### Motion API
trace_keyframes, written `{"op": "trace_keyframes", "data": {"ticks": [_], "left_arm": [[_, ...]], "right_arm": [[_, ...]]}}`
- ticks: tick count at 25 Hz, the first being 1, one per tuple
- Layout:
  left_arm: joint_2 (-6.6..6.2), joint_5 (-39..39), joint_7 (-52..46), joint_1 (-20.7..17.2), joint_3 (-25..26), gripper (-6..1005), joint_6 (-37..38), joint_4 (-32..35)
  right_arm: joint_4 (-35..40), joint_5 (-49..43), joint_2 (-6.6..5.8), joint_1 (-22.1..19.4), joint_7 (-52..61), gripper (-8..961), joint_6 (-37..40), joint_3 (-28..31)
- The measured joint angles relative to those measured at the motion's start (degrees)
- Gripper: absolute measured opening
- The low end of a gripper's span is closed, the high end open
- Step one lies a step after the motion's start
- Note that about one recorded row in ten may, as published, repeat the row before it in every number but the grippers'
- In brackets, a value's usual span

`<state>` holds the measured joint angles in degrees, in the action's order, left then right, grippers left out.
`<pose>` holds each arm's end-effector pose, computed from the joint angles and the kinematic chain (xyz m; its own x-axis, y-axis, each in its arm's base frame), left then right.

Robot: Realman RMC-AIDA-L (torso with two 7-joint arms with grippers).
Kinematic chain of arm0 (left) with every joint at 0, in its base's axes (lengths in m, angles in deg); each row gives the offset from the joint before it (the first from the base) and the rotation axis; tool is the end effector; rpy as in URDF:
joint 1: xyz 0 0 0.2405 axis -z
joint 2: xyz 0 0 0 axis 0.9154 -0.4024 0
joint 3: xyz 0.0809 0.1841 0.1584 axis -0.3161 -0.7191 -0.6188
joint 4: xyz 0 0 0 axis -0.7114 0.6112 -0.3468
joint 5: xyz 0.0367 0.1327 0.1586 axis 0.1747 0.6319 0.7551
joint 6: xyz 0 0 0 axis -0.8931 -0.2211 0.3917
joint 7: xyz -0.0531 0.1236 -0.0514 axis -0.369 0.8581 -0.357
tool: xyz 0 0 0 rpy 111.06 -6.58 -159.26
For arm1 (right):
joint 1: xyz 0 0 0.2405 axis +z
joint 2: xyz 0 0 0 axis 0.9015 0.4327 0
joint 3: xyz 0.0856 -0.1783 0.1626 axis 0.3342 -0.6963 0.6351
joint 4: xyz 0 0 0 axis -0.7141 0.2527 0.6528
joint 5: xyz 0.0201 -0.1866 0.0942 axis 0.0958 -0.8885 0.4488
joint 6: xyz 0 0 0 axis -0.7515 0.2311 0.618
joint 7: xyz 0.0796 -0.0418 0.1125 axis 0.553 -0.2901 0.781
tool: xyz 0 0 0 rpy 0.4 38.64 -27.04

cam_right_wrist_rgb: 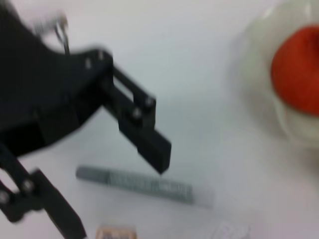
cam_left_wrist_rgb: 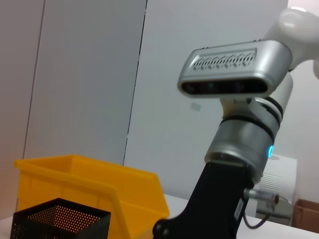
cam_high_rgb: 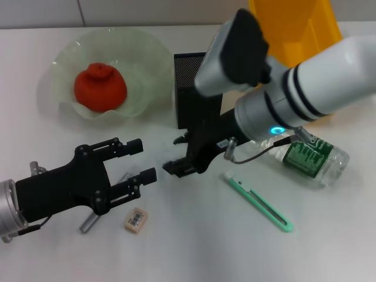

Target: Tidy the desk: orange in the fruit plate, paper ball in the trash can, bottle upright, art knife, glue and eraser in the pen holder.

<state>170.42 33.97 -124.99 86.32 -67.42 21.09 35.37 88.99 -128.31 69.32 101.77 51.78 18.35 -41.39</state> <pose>-0.2912 0.2489 -0.0214 0.6991 0.1600 0.6969 0.3664 -0.9171 -0.1571 0.1155 0.3396 -0.0943 0.9464 -0.3181 0.0555 -0.3054 -0.9377 -0.1659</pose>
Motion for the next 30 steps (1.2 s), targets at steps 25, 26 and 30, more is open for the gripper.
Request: {"op": "trace_keyframes", "data": {"ticks": [25, 26, 30], "left_arm": [[-0.09, -0.1, 0.1, 0.3, 0.0, 600, -1.5, -0.8], [-0.09, -0.1, 0.1, 0.3, 0.0, 600, -1.5, -0.8], [-0.09, -0.2, 0.1, 0.3, 0.0, 600, -1.5, -0.8]], "right_arm": [[-20.0, 64.5, -0.38, -20.9, -66.8, 535, -1.5, 27.5], [-21.2, 64.5, -0.41, -20.5, -67.6, 535, -1.5, 29.0], [-25.6, 64.6, -0.58, -19.2, -71.0, 534, -1.5, 33.8]]}}
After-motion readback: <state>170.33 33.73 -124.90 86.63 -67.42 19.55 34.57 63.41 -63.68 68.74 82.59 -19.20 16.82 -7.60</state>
